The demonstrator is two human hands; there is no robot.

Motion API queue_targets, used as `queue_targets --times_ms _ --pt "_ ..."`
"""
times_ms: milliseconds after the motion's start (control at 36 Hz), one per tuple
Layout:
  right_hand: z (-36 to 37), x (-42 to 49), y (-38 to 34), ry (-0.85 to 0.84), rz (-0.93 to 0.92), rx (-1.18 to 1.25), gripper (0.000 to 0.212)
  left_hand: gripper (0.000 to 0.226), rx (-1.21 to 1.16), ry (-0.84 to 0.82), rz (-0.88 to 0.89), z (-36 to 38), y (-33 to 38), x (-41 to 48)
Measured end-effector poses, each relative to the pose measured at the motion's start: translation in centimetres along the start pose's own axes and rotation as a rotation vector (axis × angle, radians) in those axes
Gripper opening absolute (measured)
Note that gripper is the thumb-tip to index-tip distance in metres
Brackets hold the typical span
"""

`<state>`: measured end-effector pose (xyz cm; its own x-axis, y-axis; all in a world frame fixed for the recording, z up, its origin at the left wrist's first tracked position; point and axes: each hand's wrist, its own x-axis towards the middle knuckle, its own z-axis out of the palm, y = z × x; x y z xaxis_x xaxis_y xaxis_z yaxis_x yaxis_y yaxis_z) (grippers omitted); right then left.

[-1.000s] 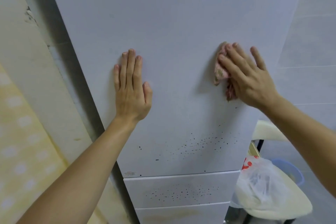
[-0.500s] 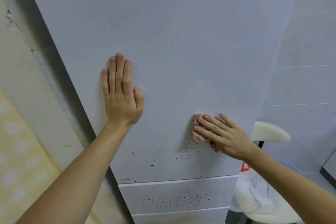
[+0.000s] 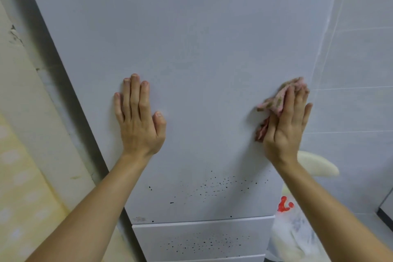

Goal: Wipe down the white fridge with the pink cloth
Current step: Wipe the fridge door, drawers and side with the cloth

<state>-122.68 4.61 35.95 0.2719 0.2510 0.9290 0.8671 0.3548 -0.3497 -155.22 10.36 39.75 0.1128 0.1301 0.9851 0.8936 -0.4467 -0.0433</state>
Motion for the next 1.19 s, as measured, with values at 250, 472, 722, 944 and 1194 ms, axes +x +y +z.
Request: queue_targets --times_ms 250,472,722,944,1194 --pt "-2.1 -10.6 7.3 -0.441 -0.594 -0.301 0.079 0.062 0.028 0.025 0.018 0.4 -0.1 -0.1" --pt "-3.2 0.6 4.7 -0.142 -0.072 -0.062 0.071 0.062 0.041 0.028 0.022 0.5 -0.1 -0.1" --pt "-0.7 -3.4 2.0 -0.008 0.165 0.123 0.068 0.060 0.024 0.021 0.016 0.4 0.2 0.0" --pt "0.5 -11.7 3.1 -0.182 0.050 -0.028 0.078 0.060 0.012 0.009 -0.002 0.4 0.5 0.1" --pt "-0.4 -4.0 2.1 -0.123 0.109 0.006 0.071 0.060 0.029 0.025 0.006 0.8 0.3 0.0"
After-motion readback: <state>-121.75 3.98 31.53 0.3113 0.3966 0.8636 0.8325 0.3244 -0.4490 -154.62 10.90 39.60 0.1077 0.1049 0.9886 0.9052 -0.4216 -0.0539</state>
